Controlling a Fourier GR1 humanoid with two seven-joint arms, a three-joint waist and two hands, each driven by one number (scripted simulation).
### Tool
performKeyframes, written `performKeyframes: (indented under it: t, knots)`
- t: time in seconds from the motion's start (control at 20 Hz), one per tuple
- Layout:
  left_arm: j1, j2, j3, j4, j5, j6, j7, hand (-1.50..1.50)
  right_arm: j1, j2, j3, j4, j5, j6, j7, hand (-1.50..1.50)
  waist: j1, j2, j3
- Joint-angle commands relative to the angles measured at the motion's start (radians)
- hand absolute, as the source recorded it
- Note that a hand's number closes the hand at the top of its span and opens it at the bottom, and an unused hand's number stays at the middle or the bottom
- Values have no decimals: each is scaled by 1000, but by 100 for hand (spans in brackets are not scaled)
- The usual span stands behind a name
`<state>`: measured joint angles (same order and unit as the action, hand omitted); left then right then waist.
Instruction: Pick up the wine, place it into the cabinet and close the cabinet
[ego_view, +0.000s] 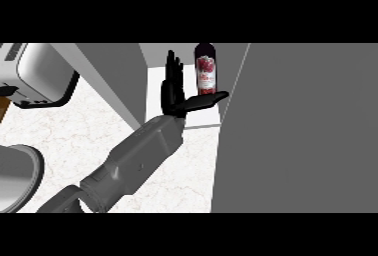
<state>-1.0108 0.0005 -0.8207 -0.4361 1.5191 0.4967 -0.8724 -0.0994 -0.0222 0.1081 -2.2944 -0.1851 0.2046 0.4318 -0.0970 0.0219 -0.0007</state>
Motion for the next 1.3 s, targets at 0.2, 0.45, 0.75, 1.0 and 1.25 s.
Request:
performKeyframes:
  t: [0.2,0.45,0.75,1.0,1.25]
  knots:
    - [6,0,-56,-62,26,-31,-4,-150,-16,-4,-12,-16,-9,-16,29,-150,35,-8,0]
    - [27,-1,-93,-91,17,1,-15,-150,-11,-2,-8,-16,9,-33,52,-150,46,-11,0]
    - [142,0,-121,-214,-40,28,-77,-150,1,-29,-36,-101,-27,-43,118,-150,75,-20,0]
    - [174,0,-94,-254,-83,49,-98,-150,-26,4,11,-74,47,-82,111,-150,80,-19,0]
    - [298,45,-66,-388,-221,50,-80,-150,16,-5,-3,-80,53,-70,78,-150,100,-25,1]
